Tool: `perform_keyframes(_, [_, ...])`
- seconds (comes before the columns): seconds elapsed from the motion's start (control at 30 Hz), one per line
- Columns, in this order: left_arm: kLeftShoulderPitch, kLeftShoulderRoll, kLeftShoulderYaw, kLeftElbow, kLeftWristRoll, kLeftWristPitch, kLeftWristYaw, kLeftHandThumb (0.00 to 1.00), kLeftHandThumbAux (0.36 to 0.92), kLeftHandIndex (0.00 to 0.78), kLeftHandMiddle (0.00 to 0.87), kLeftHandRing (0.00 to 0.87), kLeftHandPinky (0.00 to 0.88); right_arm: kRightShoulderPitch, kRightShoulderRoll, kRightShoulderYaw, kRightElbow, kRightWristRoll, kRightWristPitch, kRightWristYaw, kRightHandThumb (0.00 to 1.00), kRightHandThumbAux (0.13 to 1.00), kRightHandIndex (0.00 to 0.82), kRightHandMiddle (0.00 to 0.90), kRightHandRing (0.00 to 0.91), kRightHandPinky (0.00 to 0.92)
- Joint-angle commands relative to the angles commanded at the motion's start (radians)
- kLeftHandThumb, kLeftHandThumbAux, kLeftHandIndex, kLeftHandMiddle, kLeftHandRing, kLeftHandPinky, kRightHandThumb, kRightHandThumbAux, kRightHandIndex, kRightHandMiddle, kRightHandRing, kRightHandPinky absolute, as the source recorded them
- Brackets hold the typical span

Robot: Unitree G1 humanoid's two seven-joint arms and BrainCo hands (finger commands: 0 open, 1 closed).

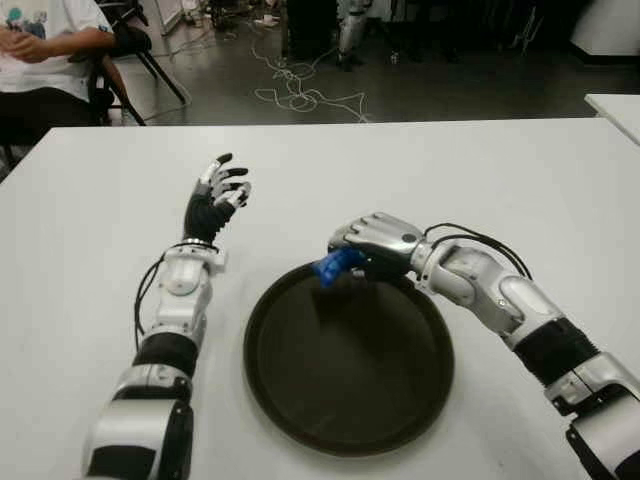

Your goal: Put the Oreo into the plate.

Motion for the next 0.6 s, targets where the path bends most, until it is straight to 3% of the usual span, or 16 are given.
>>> perform_keyframes(0.13, [0.0,0.0,0.002,-0.001,-0.003,0.001,-0.003,0.262,0.663,0.134,0.27,0.313,0.406,0.043,-0.023,-0.022,-0.067,0.013,-0.006,-0.008,0.681,0.737,0.423,0.681,0.704,0.725])
perform_keyframes(0.37, [0.002,-0.004,0.008,-0.005,-0.018,0.002,-0.019,0.259,0.648,0.138,0.275,0.323,0.409,0.067,-0.041,-0.027,-0.108,-0.016,0.0,-0.012,0.681,0.737,0.424,0.704,0.726,0.737])
perform_keyframes(0.47, [0.004,-0.003,0.009,-0.006,-0.019,0.004,-0.022,0.261,0.645,0.137,0.271,0.323,0.411,0.075,-0.054,-0.026,-0.129,-0.02,0.013,0.012,0.681,0.737,0.424,0.711,0.732,0.743])
perform_keyframes(0.6, [0.003,-0.001,0.008,-0.005,-0.017,0.007,-0.026,0.269,0.644,0.135,0.267,0.322,0.411,0.08,-0.104,-0.044,-0.214,-0.023,0.084,0.135,0.679,0.737,0.425,0.719,0.737,0.748])
